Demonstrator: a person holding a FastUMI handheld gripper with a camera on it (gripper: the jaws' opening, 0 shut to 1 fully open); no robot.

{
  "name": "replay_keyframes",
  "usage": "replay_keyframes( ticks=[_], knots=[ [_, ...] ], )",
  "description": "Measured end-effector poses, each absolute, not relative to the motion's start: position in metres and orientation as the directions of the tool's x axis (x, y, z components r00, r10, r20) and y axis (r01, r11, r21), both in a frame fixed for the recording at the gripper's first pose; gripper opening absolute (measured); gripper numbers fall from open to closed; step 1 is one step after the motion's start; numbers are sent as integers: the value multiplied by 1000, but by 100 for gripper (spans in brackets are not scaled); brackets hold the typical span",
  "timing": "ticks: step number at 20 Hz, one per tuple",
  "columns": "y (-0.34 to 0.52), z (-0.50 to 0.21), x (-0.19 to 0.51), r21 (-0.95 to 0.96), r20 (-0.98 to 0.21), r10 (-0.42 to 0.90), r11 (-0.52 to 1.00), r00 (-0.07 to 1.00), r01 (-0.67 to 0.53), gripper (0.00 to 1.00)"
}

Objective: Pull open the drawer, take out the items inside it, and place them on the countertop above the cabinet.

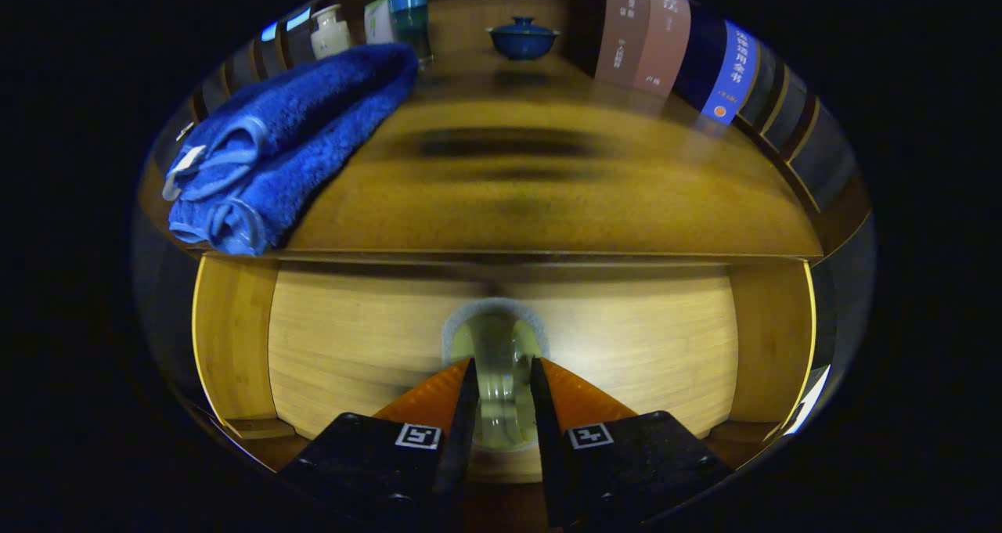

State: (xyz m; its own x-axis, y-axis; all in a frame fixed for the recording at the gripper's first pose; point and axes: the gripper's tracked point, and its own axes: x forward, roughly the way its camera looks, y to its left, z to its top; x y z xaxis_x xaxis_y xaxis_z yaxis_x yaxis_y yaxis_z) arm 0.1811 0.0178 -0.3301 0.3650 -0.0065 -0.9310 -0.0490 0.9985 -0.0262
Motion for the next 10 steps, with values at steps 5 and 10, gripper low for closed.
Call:
replay_keyframes(
  ticks=[5, 10],
  knots=[
    [21, -322, 188, -34, -927, -11, 998, 374, -57, 23],
    [20, -316, 180, -5, -916, 17, 999, 401, -53, 23]
  ],
)
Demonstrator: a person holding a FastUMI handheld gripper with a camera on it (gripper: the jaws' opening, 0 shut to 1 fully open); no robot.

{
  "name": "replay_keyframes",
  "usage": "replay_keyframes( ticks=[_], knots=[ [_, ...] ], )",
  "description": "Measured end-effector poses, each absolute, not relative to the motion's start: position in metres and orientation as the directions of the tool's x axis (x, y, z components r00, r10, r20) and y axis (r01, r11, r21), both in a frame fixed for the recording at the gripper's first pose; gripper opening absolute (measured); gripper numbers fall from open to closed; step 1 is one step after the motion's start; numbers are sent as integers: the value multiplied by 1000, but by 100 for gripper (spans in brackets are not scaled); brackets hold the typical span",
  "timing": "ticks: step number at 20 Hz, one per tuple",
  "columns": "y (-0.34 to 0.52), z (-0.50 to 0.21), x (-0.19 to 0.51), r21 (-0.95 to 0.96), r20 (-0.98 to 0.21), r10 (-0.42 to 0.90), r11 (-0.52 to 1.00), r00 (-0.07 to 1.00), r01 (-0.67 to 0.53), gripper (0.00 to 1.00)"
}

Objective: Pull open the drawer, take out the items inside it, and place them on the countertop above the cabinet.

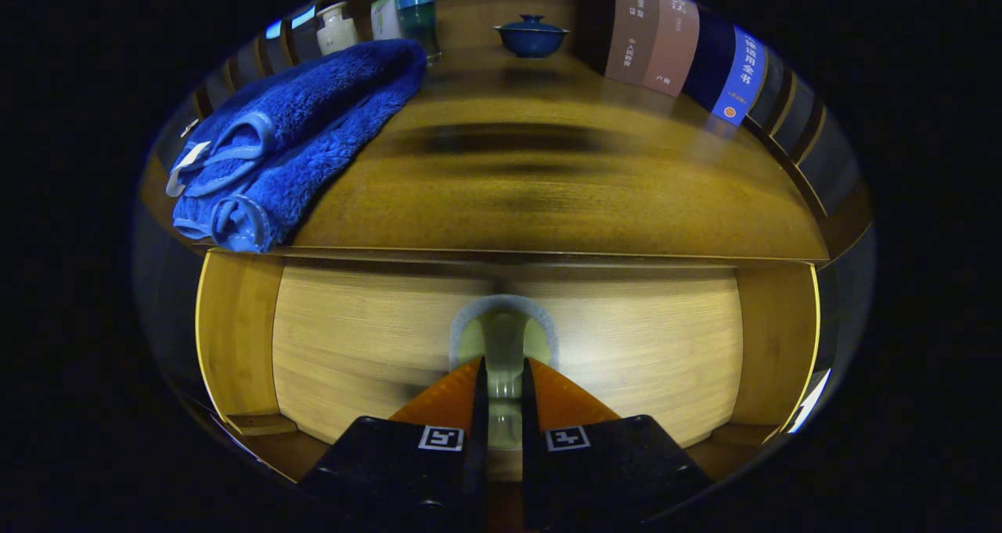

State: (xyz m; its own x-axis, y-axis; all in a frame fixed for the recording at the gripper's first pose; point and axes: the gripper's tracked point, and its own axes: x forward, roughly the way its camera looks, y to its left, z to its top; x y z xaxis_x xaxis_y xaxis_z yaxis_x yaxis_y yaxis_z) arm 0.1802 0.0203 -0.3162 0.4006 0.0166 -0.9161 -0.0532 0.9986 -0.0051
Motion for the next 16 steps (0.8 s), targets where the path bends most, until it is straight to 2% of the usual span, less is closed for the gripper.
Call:
replay_keyframes(
  ticks=[5, 8, 13, 16],
  knots=[
    [14, -276, 155, 4, -858, 29, 999, 513, -48, 23],
    [6, -236, 142, -15, -786, 10, 999, 618, -35, 23],
    [3, -157, 172, 82, -628, 63, 997, 776, -15, 23],
    [1, -138, 212, 107, -602, 64, 994, 796, 1, 23]
  ],
)
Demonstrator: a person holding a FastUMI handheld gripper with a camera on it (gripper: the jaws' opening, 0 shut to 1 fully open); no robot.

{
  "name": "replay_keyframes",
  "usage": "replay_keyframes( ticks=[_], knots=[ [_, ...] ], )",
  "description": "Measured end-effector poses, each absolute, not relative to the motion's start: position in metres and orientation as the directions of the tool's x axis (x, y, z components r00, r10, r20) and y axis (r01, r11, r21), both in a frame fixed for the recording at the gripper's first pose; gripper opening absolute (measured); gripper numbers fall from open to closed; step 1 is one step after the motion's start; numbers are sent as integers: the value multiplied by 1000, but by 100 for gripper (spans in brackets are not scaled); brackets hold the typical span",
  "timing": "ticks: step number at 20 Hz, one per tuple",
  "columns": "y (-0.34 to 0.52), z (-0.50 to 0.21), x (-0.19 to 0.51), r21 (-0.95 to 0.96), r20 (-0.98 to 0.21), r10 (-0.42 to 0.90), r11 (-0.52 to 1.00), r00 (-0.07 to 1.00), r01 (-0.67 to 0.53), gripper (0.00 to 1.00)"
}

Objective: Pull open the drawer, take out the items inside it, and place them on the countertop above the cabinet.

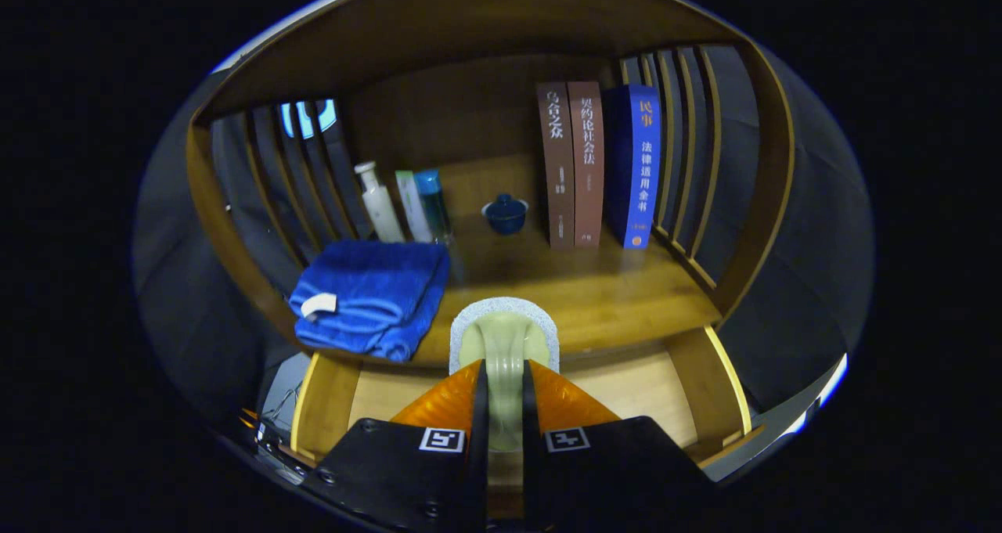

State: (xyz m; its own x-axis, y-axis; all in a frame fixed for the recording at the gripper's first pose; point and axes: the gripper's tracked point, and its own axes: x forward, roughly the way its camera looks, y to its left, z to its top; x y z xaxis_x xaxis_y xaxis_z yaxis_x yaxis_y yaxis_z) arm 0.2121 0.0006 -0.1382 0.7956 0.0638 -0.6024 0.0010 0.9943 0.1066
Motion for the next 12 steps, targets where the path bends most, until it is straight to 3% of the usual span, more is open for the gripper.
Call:
replay_keyframes(
  ticks=[6, 12],
  knots=[
    [5, -147, 313, 100, -632, 78, 995, 771, -19, 23],
    [12, -185, 355, 89, -719, 71, 996, 692, -9, 23]
  ],
)
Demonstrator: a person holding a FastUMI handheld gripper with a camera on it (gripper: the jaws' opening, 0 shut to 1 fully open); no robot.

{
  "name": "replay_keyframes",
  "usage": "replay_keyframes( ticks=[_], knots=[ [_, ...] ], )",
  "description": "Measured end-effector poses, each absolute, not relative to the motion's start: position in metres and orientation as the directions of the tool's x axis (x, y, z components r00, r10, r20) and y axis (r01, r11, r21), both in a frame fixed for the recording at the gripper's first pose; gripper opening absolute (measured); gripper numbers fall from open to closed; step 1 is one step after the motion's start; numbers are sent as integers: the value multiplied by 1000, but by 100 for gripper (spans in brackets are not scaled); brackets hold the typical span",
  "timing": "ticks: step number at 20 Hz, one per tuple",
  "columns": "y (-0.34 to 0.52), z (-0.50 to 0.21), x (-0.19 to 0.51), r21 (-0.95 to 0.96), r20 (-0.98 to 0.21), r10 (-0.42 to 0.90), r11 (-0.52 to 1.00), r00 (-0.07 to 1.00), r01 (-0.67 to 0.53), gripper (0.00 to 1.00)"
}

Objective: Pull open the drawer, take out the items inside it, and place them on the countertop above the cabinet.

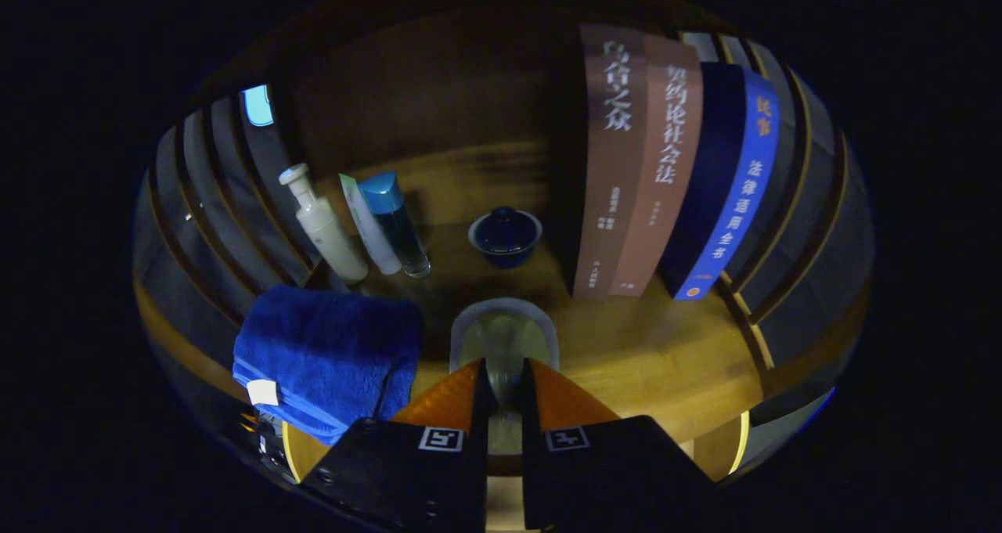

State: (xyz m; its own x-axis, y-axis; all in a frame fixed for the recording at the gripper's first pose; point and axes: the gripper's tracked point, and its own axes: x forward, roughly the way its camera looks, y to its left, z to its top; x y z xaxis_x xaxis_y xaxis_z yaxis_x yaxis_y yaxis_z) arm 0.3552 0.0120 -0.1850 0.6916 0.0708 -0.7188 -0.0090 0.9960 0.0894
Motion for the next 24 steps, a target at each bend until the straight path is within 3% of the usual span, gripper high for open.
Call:
replay_keyframes(
  ticks=[3, 6, 7, 11, 17, 24],
  knots=[
    [16, -194, 361, 67, -720, 74, 997, 690, -37, 27],
    [16, -196, 363, 69, -718, 74, 997, 692, -35, 67],
    [13, -196, 363, 65, -714, 62, 998, 698, -22, 69],
    [8, -185, 358, 65, -694, 59, 998, 717, -19, 100],
    [1, -144, 323, 56, -582, 29, 998, 813, 4, 100],
    [-1, -97, 230, 77, -386, 41, 997, 922, -12, 100]
  ],
)
